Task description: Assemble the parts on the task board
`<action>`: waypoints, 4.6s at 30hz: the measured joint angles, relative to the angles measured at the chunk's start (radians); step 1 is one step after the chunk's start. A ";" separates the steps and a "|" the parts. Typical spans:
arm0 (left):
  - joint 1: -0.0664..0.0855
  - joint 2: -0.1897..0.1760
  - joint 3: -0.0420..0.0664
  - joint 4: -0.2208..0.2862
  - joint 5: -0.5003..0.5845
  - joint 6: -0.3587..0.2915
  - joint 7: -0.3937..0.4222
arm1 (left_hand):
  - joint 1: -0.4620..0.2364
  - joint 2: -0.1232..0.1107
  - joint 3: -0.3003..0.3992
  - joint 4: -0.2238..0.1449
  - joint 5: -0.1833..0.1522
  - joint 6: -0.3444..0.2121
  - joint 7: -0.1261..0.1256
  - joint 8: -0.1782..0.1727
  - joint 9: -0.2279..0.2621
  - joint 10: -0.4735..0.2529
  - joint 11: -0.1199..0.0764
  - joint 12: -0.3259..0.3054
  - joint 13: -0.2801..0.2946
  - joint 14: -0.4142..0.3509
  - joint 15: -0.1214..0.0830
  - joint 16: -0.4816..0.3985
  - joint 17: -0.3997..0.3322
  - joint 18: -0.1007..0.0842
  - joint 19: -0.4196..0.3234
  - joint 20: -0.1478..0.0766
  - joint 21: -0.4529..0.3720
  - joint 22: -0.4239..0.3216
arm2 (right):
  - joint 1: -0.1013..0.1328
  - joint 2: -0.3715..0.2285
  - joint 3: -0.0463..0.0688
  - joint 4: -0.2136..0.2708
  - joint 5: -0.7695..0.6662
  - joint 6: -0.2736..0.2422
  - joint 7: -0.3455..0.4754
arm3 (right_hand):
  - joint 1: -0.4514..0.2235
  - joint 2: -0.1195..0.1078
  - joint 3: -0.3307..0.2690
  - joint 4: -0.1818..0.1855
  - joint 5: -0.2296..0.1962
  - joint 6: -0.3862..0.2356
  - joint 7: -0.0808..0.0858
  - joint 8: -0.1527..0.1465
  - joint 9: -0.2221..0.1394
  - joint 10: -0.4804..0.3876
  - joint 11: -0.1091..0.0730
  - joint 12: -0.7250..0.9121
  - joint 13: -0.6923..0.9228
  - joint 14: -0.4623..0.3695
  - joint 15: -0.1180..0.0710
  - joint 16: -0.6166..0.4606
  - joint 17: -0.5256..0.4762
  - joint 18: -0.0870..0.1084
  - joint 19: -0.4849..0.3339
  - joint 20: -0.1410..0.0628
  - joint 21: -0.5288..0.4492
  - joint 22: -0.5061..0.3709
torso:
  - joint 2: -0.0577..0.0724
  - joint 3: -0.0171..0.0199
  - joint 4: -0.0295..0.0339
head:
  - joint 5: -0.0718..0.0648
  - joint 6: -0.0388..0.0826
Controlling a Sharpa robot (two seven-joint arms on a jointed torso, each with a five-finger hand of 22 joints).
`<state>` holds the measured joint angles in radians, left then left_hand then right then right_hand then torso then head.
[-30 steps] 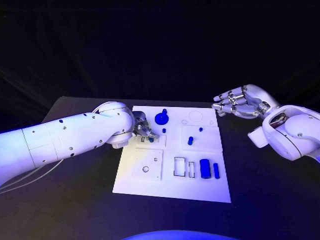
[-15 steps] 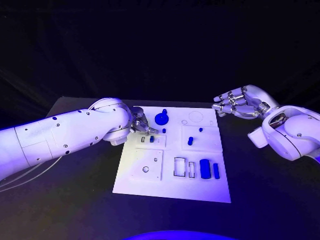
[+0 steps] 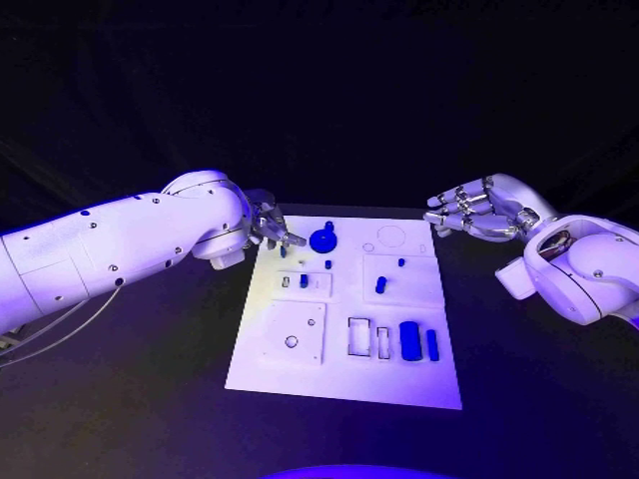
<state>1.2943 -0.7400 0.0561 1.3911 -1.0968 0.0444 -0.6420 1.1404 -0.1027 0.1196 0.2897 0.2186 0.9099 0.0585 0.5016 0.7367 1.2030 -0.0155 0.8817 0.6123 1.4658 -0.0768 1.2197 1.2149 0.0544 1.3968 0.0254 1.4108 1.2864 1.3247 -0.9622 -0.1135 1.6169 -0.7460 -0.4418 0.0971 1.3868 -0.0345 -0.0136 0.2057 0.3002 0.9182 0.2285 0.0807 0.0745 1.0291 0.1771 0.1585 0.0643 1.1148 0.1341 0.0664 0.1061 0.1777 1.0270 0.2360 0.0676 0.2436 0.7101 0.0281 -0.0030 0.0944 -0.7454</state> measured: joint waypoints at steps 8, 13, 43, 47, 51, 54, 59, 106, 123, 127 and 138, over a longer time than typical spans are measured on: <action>0.018 0.051 -0.002 -0.126 0.053 -0.013 0.025 | 0.024 0.001 -0.060 0.001 0.000 -0.025 0.025 -0.069 -0.089 -0.021 0.021 -0.015 -0.030 0.000 0.014 0.000 0.000 0.001 -0.017 0.017 -0.025 -0.035 | 0.000 0.000 0.000 -0.001 0.000 0.000 0.000 | 0.000 0.000 0.000 0.000 0.000 0.000 0.000 0.000 0.000 0.000 0.000 0.000 0.000 0.000 0.000 0.000 0.000 0.000 0.000 0.000 0.000 0.000 | 0.001 -0.0006 0.0006 | 0.005 0.011; 0.019 0.084 -0.008 -0.189 0.053 -0.010 0.039 | 0.031 0.008 -0.073 0.003 0.000 -0.026 0.026 -0.078 -0.118 -0.021 0.021 -0.015 -0.038 0.000 0.014 0.000 0.000 0.015 -0.023 0.023 -0.036 -0.052 | -0.002 0.001 0.000 -0.002 0.000 0.000 0.000 | 0.000 0.000 0.000 0.000 0.000 0.000 0.000 0.000 0.000 0.000 0.000 0.000 0.000 0.000 0.000 0.000 0.000 0.000 0.000 0.000 0.000 0.000 | 0.002 -0.0016 -0.0008 | 0.006 0.016; 0.019 0.167 -0.027 -0.343 0.015 0.149 0.033 | 0.023 0.040 -0.129 0.004 0.000 0.001 0.028 -0.097 -0.187 -0.025 0.025 -0.015 -0.055 0.000 0.021 -0.006 0.000 0.015 -0.019 0.026 -0.033 -0.033 | -0.006 0.008 0.000 -0.005 0.000 0.000 0.001 | 0.000 0.000 0.000 0.000 0.000 0.000 0.000 0.000 0.000 0.000 0.000 0.000 0.000 0.000 0.000 0.000 -0.001 0.000 0.000 0.000 0.000 -0.001 | 0.001 -0.0001 -0.0011 | 0.005 0.007; 0.019 0.169 -0.028 -0.345 0.013 0.166 0.033 | 0.020 0.045 -0.132 0.001 0.000 0.008 0.027 -0.097 -0.194 -0.025 0.025 -0.015 -0.057 0.000 0.021 -0.006 0.001 0.015 -0.017 0.024 -0.033 -0.030 | -0.006 0.008 0.000 -0.005 0.000 0.000 0.001 | 0.000 0.000 0.000 0.000 0.000 0.000 0.000 0.000 0.000 0.000 0.000 0.000 0.000 0.000 0.000 0.000 -0.001 0.000 0.000 0.000 0.000 -0.001 | 0.001 0.0001 -0.0007 | 0.005 0.006; 0.019 0.171 -0.029 -0.347 0.010 0.181 0.032 | 0.020 0.053 -0.134 0.004 0.000 0.014 0.023 -0.097 -0.201 -0.021 0.021 -0.015 -0.058 0.000 0.021 -0.006 0.001 0.015 -0.015 0.023 -0.028 -0.025 | -0.007 0.008 0.000 -0.004 0.000 0.000 0.001 | 0.000 0.000 0.000 0.000 0.000 0.000 0.000 0.000 0.000 0.000 0.000 0.000 0.000 0.000 0.000 0.000 -0.001 0.000 0.000 0.000 0.000 -0.001 | 0.001 0.0000 -0.0005 | 0.006 0.006; 0.018 0.173 -0.031 -0.350 0.007 0.191 0.032 | 0.024 0.057 -0.137 0.001 0.000 0.021 0.023 -0.097 -0.206 -0.021 0.021 -0.010 -0.059 0.000 0.021 -0.006 0.001 0.015 -0.012 0.026 -0.028 -0.022 | -0.007 0.008 0.000 -0.004 0.000 0.000 0.001 | 0.000 0.000 0.000 0.000 0.000 0.000 0.000 0.000 0.000 0.000 0.000 0.000 0.000 0.000 0.000 0.000 -0.001 0.000 0.000 0.000 0.000 -0.001 | 0.001 -0.0001 -0.0004 | 0.007 0.005; 0.016 0.177 -0.033 -0.351 0.005 0.206 0.031 | 0.036 0.069 -0.137 0.001 0.000 0.030 0.021 -0.097 -0.217 -0.017 0.018 -0.010 -0.063 0.000 0.021 -0.006 0.001 0.015 -0.006 0.025 -0.022 -0.011 | -0.007 0.009 0.000 -0.004 0.000 0.000 0.001 | 0.000 0.000 0.000 0.000 0.000 0.000 0.000 0.000 0.000 0.000 0.000 0.000 0.000 0.000 0.000 0.000 -0.001 0.000 0.000 0.000 0.000 -0.001 | 0.001 -0.0002 -0.0004 | 0.008 0.004; 0.015 0.180 -0.034 -0.355 0.034 0.220 0.031 | 0.228 0.141 -0.061 -0.024 0.007 0.112 -0.011 -0.076 -0.272 0.015 -0.007 -0.006 -0.098 0.001 0.001 -0.006 0.002 0.015 0.013 0.009 0.001 0.022 | -0.008 0.010 0.000 -0.007 0.000 0.002 0.001 | 0.000 0.000 -0.003 -0.003 0.000 0.000 0.000 0.000 0.000 0.000 0.000 0.000 0.000 0.000 0.000 0.000 -0.003 0.000 0.000 0.000 0.000 -0.005 | 0.001 0.0000 0.0000 | 0.007 -0.002; 0.011 0.144 -0.034 -0.309 0.055 0.192 0.047 | 0.246 -0.024 0.298 0.022 0.011 0.092 -0.002 -0.010 -0.226 0.060 -0.009 -0.030 -0.104 0.000 0.000 -0.006 0.003 0.015 0.018 0.003 0.007 0.022 | -0.010 0.010 0.000 -0.009 0.002 0.002 0.002 | -0.004 0.004 -0.003 -0.003 0.000 0.000 0.000 0.000 0.000 0.000 0.000 0.000 0.000 0.000 0.000 0.000 -0.005 0.000 0.000 0.000 0.000 -0.008 | -0.001 0.0001 0.0007 | 0.008 -0.002; 0.011 0.115 -0.034 -0.266 0.072 0.171 0.057 | 0.233 -0.037 0.323 0.013 0.011 0.092 -0.002 -0.006 -0.220 0.066 -0.011 -0.024 -0.096 0.000 0.000 -0.006 0.003 0.015 0.018 0.003 0.013 0.021 | -0.010 0.009 0.000 -0.010 0.002 0.002 0.003 | -0.004 0.004 -0.003 -0.003 0.000 0.000 0.000 0.000 0.000 0.000 0.000 0.000 0.000 0.000 0.000 0.000 -0.005 0.000 0.000 0.000 0.000 -0.008 | -0.001 0.0000 0.0015 | 0.011 0.000; 0.011 0.010 -0.034 -0.090 0.099 0.131 0.079 | 0.209 -0.061 0.370 -0.018 -0.040 0.096 -0.006 0.005 -0.212 0.088 -0.012 -0.006 -0.070 0.000 0.000 -0.006 0.004 0.015 0.029 0.000 0.022 0.021 | -0.011 0.008 0.000 -0.010 0.004 0.002 0.003 | -0.004 0.004 -0.003 -0.003 0.000 0.000 0.000 0.000 0.000 0.000 0.000 0.000 0.000 0.000 0.000 0.000 -0.005 0.000 0.000 0.000 0.000 -0.007 | -0.007 -0.0006 0.0045 | 0.019 -0.002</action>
<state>1.3053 -0.7303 0.0220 1.3009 -0.9977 0.1755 -0.5631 1.3493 -0.1639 0.4900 0.2721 0.1789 1.0058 0.0528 0.5068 0.5248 1.2909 -0.0277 0.8754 0.5420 1.4659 -0.0772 1.2138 1.2189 0.0696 1.4261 0.0249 1.4331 1.3078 1.3140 -0.9539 -0.1138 1.6066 -0.7419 -0.4393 0.1004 1.3829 -0.0304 -0.0164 0.2028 0.3001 0.9183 0.2284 0.0808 0.0744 1.0291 0.1771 0.1585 0.0643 1.1148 0.1341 0.0664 0.1010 0.1777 1.0270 0.2359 0.0676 0.2362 0.7034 0.0275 0.0015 0.1130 -0.7475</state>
